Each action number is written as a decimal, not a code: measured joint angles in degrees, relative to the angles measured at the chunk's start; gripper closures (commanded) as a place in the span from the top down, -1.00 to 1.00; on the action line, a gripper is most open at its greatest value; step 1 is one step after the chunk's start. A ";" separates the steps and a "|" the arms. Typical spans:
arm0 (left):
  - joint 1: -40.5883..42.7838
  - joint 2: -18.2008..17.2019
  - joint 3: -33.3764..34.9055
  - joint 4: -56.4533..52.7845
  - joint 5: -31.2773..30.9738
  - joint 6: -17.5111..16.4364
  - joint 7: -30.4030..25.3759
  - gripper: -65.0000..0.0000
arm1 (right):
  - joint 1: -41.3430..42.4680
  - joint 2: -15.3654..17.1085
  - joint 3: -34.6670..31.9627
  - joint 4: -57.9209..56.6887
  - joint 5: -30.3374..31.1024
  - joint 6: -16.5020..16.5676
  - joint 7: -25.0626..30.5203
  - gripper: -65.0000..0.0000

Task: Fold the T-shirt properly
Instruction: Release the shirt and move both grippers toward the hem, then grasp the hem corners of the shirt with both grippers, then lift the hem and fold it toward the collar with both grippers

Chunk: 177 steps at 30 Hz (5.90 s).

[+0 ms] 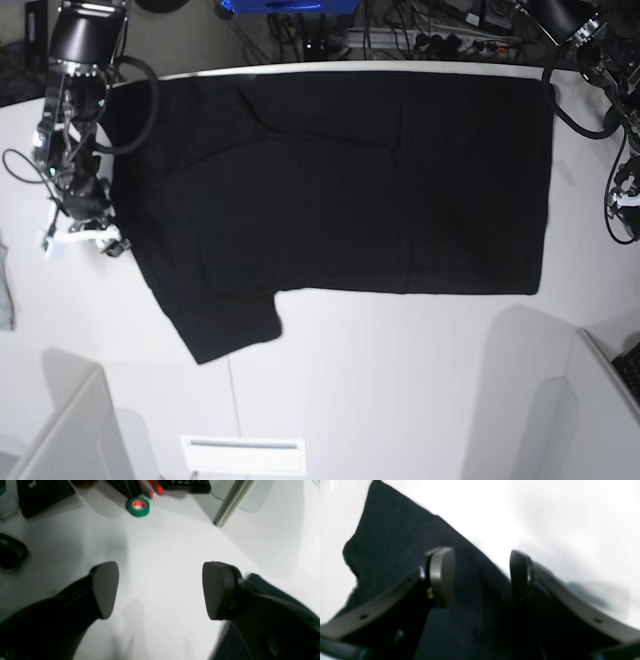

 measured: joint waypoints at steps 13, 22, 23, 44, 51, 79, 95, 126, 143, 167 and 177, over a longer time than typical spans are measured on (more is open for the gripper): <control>-7.82 -6.29 14.43 -9.40 -0.63 -0.15 0.09 0.54 | 23.61 1.79 -16.96 -23.10 0.00 0.07 5.09 0.18; -9.33 -9.20 18.71 -10.21 -0.57 -0.22 0.00 0.54 | 36.30 1.46 -27.74 -47.45 0.04 9.25 13.68 0.32; -9.33 -9.25 18.69 -10.23 -0.66 -0.24 0.09 0.54 | 37.29 1.46 -28.76 -49.75 0.02 9.46 14.01 0.28; -11.76 -10.25 19.32 -18.93 -0.70 -0.33 -0.35 0.57 | 37.29 -1.46 -34.91 -53.37 -0.15 13.55 17.42 -0.16; -13.86 -10.93 23.78 -21.53 -0.20 -0.20 -0.17 0.58 | 36.85 -1.36 -34.88 -53.40 0.02 13.53 16.98 -1.00; -25.18 -10.40 32.13 -40.26 -0.26 -6.16 -0.76 1.00 | 36.85 -1.64 -34.77 -53.37 0.20 13.75 16.74 -1.00; -31.54 -7.96 38.45 -51.39 0.22 -5.99 -7.32 0.96 | 36.79 -1.81 -34.73 -53.37 0.26 13.75 16.79 -1.00; -28.92 -6.45 38.53 -43.39 -0.63 -6.21 -4.63 -1.00 | 35.04 -1.31 -34.51 -47.01 -0.02 13.51 14.99 -1.00; -23.71 -7.69 38.18 -32.96 -0.85 -6.23 -4.50 -1.00 | 26.62 0.87 -28.11 -29.18 -0.04 6.82 12.22 -1.00; -10.69 -7.23 27.65 -12.41 -1.01 -10.10 3.74 -1.00 | 14.88 0.63 -19.19 -10.12 -0.13 6.82 3.85 -1.00; -3.82 -7.37 27.21 -5.16 -1.05 -10.12 3.93 -1.00 | 8.68 1.60 -19.23 -1.05 0.11 3.32 3.74 -1.00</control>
